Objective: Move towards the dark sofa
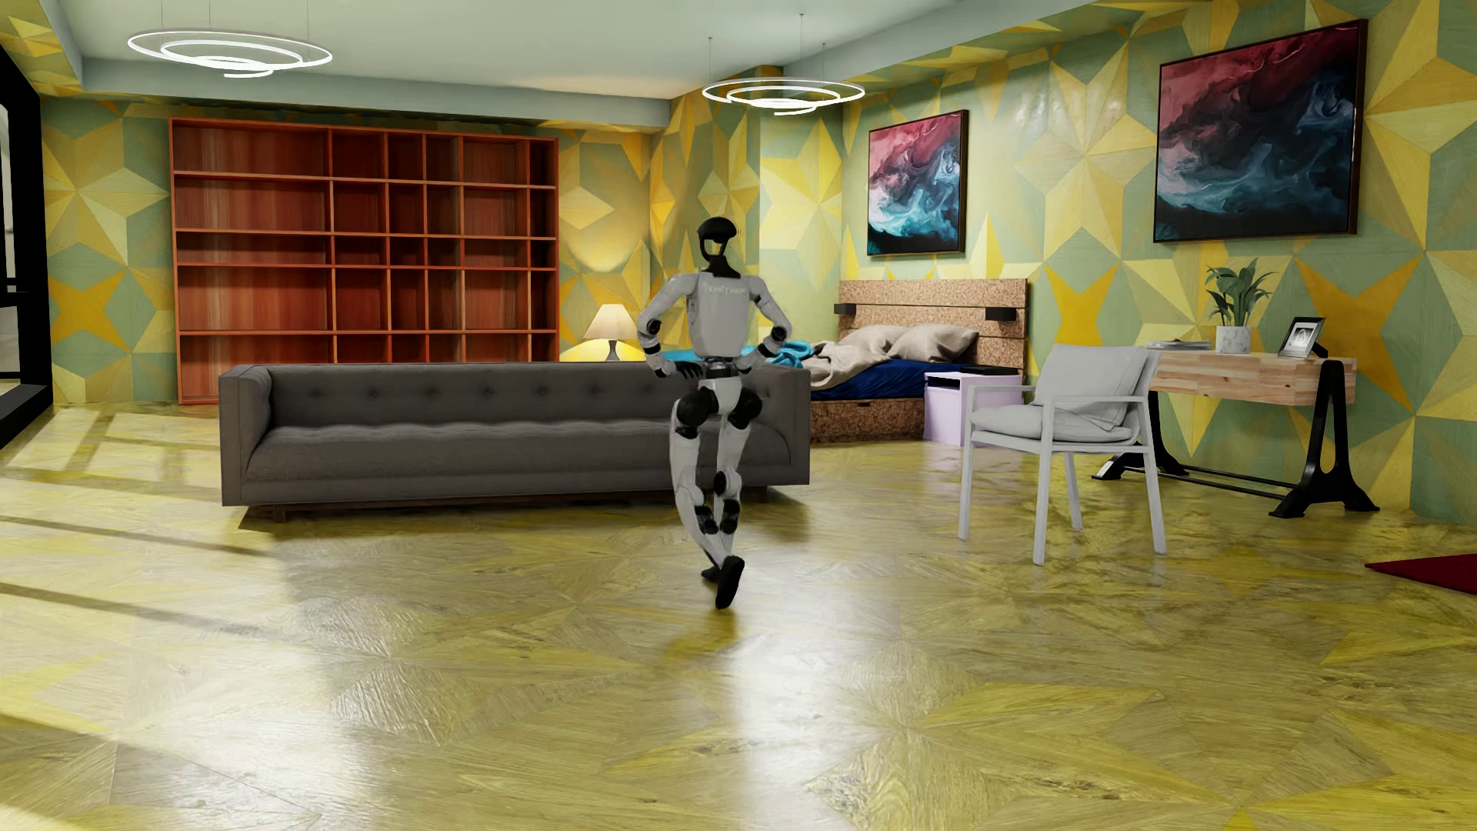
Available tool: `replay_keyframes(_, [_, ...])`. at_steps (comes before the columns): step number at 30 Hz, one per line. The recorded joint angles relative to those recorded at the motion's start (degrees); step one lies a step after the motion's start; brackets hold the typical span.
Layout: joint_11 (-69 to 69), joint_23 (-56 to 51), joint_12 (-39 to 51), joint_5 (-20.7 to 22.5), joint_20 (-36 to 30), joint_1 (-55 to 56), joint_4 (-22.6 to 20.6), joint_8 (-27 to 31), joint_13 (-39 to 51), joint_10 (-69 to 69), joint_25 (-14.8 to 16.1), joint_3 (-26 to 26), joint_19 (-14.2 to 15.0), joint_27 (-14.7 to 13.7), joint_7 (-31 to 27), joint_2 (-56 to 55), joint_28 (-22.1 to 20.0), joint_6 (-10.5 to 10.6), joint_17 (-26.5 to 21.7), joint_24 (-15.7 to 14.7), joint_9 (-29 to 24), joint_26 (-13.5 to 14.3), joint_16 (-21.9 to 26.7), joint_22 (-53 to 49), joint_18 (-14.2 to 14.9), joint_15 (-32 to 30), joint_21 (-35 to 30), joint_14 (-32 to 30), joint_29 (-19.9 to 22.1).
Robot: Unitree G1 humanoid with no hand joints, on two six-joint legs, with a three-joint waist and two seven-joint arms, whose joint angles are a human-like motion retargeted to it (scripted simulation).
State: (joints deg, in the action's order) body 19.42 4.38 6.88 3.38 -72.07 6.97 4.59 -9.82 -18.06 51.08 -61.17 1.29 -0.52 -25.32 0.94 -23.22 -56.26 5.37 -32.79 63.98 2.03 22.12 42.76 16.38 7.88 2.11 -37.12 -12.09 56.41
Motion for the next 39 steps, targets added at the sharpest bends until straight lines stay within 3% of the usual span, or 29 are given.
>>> replay_keyframes(1, [1.4,0.0,1.1,1.0,-1.7,4.5,2.4,-1.0,0.2,7.7,0.6,0.0,-0.7,-0.2,0.3,0.6,0.2,0.8,0.5,-1.1,-0.2,-0.6,1.3,-0.5,-2.0,1.9,-0.5,-0.9,0.0])
replay_keyframes(4, [4.5,-0.9,2.2,3.6,-2.0,15.9,4.1,-3.3,1.0,19.4,3.2,-0.2,-2.0,0.3,-2.6,4.0,-0.2,2.7,1.1,-1.9,-0.9,-2.3,2.2,-2.9,-2.1,7.0,-1.7,9.5,0.0])
replay_keyframes(7, [4.9,1.0,0.2,5.2,0.2,22.7,4.1,-3.9,0.3,11.8,2.4,-0.6,-2.6,0.7,-2.9,9.4,-0.2,3.1,0.0,0.8,-1.4,-3.5,3.1,-4.5,-5.0,10.6,-3.2,19.7,0.1])
replay_keyframes(9, [3.7,1.9,-1.3,5.8,2.2,25.7,3.3,-3.4,0.6,0.3,3.4,-1.2,-2.7,1.1,-1.3,12.7,0.0,2.9,-0.2,2.0,-1.5,-3.5,3.3,-4.8,-6.3,11.9,-4.4,22.0,0.1])
replay_keyframes(11, [1.8,1.7,-2.1,6.3,3.8,27.6,1.5,-2.8,0.8,-12.9,4.0,-1.9,-2.8,1.5,0.4,15.9,0.1,2.6,-0.2,2.7,-1.5,-3.2,3.1,-5.1,-7.7,12.8,-5.4,18.6,0.1])
replay_keyframes(13, [-0.3,1.3,-2.9,6.7,4.8,27.6,-1.2,-2.0,1.0,-27.5,4.6,-2.5,-2.8,2.1,0.8,19.1,0.2,2.1,-0.7,2.7,-1.4,-3.4,2.6,-5.2,-5.8,13.0,-6.3,11.7,0.1])
replay_keyframes(14, [-1.4,1.3,-3.5,6.8,5.6,27.1,-2.8,-1.4,1.3,-34.1,5.0,-2.7,-2.7,2.3,-0.1,20.7,0.4,1.8,-1.0,2.9,-1.4,-3.5,2.3,-5.3,-5.8,13.2,-6.8,10.8,0.1])
replay_keyframes(16, [-2.8,1.3,-4.0,7.2,8.0,26.1,-5.2,-0.2,1.3,-40.2,5.5,-2.9,-2.5,2.3,-2.3,24.1,1.4,1.1,-1.7,3.8,-1.2,-2.6,1.0,-4.5,-2.9,13.7,-7.0,9.9,0.0])
replay_keyframes(18, [-2.9,1.9,-4.7,6.9,10.5,25.1,-7.5,1.4,1.1,-37.3,6.5,-3.2,-2.3,2.2,-5.3,27.7,2.0,0.1,-1.7,5.4,-0.9,-1.6,0.1,-4.9,-9.2,13.1,-6.5,3.6,0.0])
replay_keyframes(19, [-2.2,2.5,-4.4,6.2,11.5,23.8,-7.5,2.1,0.7,-36.6,7.0,-3.3,-1.5,2.2,-4.1,28.9,0.7,-0.6,-1.1,6.8,-0.7,-1.0,-0.6,-5.0,-9.7,11.9,-5.7,1.6,0.1])
replay_keyframes(22, [5.1,4.8,-3.8,2.6,13.8,19.6,-9.0,4.7,-1.4,-34.8,6.7,-4.0,3.1,1.8,-1.0,28.9,-0.2,-3.4,-0.1,9.0,-0.1,0.5,-3.1,-6.7,-11.9,1.7,-2.8,5.8,0.1])
replay_keyframes(25, [27.2,5.1,-4.4,-0.9,12.8,17.0,-10.1,8.9,0.5,-30.5,3.8,-4.5,14.4,1.3,3.3,19.6,0.0,-5.6,-5.4,9.0,-0.5,0.6,-3.5,-4.3,-13.1,-12.4,-5.6,12.1,0.0])
replay_keyframes(27, [43.0,4.8,-4.4,-7.1,11.9,15.0,-10.7,5.1,2.3,-28.6,3.5,-5.2,14.7,1.4,6.7,10.5,-0.2,-7.1,-7.3,7.3,-1.2,1.1,-4.8,-4.9,-13.3,-23.5,-7.3,15.8,0.0])
replay_keyframes(28, [48.2,4.5,-3.9,-8.8,11.4,13.7,-11.4,6.6,2.7,-28.3,4.1,-5.0,14.8,1.4,7.8,6.3,-0.2,-7.9,-7.3,6.6,-1.5,1.3,-5.3,-5.8,-13.4,-21.4,-7.4,17.2,0.0])
replay_keyframes(29, [50.9,3.9,-3.3,-10.6,10.7,12.3,-12.1,8.3,2.6,-27.8,4.2,-4.7,15.1,1.7,8.4,2.6,-0.2,-8.6,-7.1,6.1,-1.7,1.5,-5.5,-6.2,-13.5,-14.1,-7.0,18.7,0.0])
replay_keyframes(30, [51.5,3.6,-3.9,-12.9,9.8,11.2,-12.8,8.4,3.3,-26.9,4.5,-4.2,12.8,1.8,8.8,-0.7,-0.2,-9.2,-7.8,6.7,-1.8,1.1,-5.4,-6.6,-13.4,-7.1,-6.8,20.4,0.1])
replay_keyframes(31, [49.6,3.0,-4.1,-14.3,8.7,9.8,-13.2,7.9,3.4,-26.4,3.8,-3.6,9.2,2.2,8.7,-3.4,-0.2,-9.6,-8.0,6.5,-1.9,1.0,-5.0,-6.1,-13.4,-1.8,-6.5,21.9,0.1])
replay_keyframes(33, [40.0,1.7,-3.9,-14.9,6.4,7.2,-13.6,7.1,2.7,-25.9,2.0,-2.3,5.0,2.6,7.9,-7.5,-0.2,-9.8,-8.1,5.0,-2.0,0.5,-4.3,-4.4,-13.2,6.3,-5.6,24.4,0.1])
replay_keyframes(35, [25.6,0.7,-3.5,-14.9,5.2,4.4,-13.6,4.2,2.1,-27.3,1.4,-1.2,3.3,2.5,6.9,-10.0,-0.2,-9.4,-7.2,4.0,-2.1,0.0,-4.2,-3.9,-12.9,7.4,-4.6,25.8,0.1])
replay_keyframes(36, [17.3,0.5,-3.3,-14.3,5.0,3.0,-13.5,2.8,1.8,-28.4,1.4,-0.9,3.1,2.5,6.3,-10.7,-0.2,-9.1,-6.8,3.8,-2.0,-0.1,-4.4,-4.1,-12.8,4.9,-4.1,26.2,0.1])
replay_keyframes(38, [-0.4,0.6,-3.1,-11.9,5.1,0.1,-13.4,1.5,1.3,-30.9,1.4,-0.7,5.6,2.3,5.2,-10.2,-0.2,-8.4,-5.8,3.3,-1.7,-0.2,-4.7,-4.6,-12.5,-0.7,-3.3,26.7,0.0])
replay_keyframes(39, [-6.5,0.6,-3.2,-10.7,5.2,-1.4,-13.5,2.4,1.1,-31.6,1.1,-0.8,8.8,2.1,4.7,-10.2,-0.2,-8.1,-5.7,3.1,-1.6,-0.3,-4.7,-4.9,-12.3,-1.0,-2.9,27.2,0.0])
